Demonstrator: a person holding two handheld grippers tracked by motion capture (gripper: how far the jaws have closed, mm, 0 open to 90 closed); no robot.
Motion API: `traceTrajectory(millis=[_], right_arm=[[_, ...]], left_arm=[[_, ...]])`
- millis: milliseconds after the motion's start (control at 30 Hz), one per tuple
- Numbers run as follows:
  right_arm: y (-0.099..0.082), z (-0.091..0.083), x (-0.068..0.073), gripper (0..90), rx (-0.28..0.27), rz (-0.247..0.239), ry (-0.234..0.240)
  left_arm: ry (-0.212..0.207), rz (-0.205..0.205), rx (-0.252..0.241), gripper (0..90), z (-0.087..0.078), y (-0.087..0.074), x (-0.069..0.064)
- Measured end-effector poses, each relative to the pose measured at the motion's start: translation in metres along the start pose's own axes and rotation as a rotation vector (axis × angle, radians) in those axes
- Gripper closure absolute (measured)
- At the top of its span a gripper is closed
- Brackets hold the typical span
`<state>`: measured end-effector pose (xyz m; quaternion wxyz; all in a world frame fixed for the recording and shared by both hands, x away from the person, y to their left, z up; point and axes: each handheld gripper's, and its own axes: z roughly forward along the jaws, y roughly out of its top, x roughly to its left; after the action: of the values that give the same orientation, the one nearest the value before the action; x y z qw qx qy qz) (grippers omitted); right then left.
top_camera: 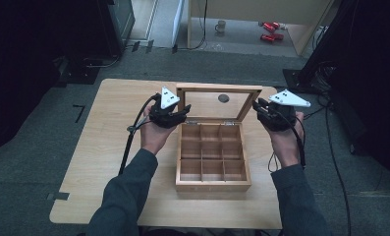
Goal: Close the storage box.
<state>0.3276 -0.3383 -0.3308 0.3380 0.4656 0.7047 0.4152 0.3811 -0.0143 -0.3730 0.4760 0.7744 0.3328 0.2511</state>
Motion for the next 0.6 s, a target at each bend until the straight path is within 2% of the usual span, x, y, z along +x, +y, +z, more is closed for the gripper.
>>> traceTrajectory(millis=[333, 467, 600], right_arm=[[-0.004, -0.007, 0.002, 73.8, -0.006, -0.004, 0.009], [-0.006, -0.008, 0.003, 73.4, -0.010, -0.001, 0.013], [-0.008, -0.009, 0.003, 72.9, -0.010, 0.002, 0.014]], left_arm=[[-0.016, 0.012, -0.003, 54.2, -0.006, -0.006, 0.000], [-0.016, 0.017, -0.012, 54.2, -0.014, -0.012, 0.002], [-0.013, 0.016, -0.021, 58.8, -0.022, -0.014, 0.003]])
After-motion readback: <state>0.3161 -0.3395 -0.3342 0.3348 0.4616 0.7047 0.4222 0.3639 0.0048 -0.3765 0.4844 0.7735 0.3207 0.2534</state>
